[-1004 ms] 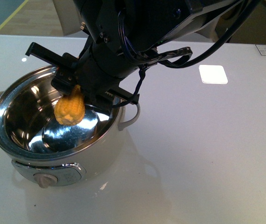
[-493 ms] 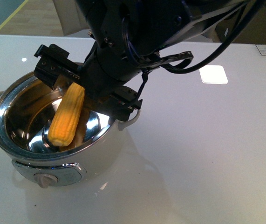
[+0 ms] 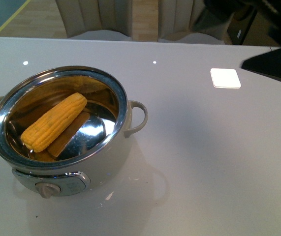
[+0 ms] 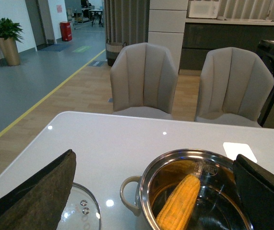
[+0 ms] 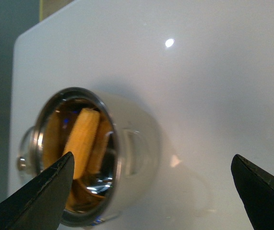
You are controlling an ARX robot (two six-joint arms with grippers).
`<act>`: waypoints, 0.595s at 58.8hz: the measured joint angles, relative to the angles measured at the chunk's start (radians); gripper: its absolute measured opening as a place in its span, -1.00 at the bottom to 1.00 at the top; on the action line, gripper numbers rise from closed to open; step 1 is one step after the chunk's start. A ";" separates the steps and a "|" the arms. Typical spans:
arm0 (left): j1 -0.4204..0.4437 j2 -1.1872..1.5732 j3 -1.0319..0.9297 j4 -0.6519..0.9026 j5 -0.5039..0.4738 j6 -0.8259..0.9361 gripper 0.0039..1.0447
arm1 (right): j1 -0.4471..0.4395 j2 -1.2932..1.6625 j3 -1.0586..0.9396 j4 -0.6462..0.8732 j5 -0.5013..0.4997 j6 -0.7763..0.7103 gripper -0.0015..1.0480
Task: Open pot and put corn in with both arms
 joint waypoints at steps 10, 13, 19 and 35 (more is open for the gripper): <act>0.000 0.000 0.000 0.000 0.000 0.000 0.87 | -0.029 -0.259 -0.189 -0.048 0.074 -0.199 0.83; 0.000 0.000 0.000 0.000 0.000 0.000 0.87 | -0.040 -0.322 -0.240 -0.061 0.070 -0.221 0.83; 0.000 0.000 0.000 0.000 0.000 0.000 0.87 | -0.075 -0.475 -0.361 -0.106 0.089 -0.255 0.83; 0.000 0.000 0.000 0.000 0.000 0.000 0.87 | -0.130 -0.579 -0.587 0.414 0.241 -0.433 0.48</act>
